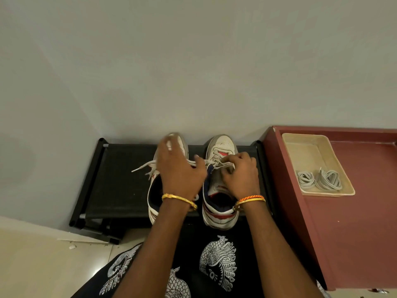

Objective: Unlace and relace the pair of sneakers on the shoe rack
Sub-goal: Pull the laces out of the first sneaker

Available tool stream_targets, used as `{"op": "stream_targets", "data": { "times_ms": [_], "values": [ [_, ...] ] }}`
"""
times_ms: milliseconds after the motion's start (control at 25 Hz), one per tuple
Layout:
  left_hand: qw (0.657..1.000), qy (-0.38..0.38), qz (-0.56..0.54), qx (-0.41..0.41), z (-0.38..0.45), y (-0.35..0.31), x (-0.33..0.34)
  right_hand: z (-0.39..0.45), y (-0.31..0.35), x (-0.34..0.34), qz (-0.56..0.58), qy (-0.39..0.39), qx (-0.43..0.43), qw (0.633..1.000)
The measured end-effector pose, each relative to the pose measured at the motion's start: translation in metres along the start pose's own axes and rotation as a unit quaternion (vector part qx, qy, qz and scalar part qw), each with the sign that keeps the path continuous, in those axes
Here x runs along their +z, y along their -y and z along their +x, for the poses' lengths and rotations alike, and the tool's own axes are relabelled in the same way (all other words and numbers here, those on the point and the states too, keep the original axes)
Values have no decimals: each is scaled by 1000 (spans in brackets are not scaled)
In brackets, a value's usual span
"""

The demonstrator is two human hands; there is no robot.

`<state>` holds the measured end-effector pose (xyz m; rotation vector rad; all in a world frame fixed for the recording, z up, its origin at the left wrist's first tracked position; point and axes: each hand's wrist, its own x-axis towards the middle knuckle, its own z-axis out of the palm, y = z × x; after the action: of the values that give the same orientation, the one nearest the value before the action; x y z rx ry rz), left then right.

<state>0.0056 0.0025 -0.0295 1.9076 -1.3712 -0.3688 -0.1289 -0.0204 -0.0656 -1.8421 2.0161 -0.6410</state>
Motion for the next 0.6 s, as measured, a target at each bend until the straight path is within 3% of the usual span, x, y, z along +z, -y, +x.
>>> {"op": "stream_targets", "data": {
  "times_ms": [80,160,440,600],
  "values": [
    [991,131,14,15,-15,-7,16,2,6,6,-114,33,-32,992],
    [982,182,27,-32,-22,-6,31,2,8,10,-160,30,-24,986],
    [975,201,-3,-100,-18,9,52,5,10,15,-139,34,-18,990],
    [979,174,37,-104,-23,7,55,6,6,11,-78,-40,25,996]
  ]
}}
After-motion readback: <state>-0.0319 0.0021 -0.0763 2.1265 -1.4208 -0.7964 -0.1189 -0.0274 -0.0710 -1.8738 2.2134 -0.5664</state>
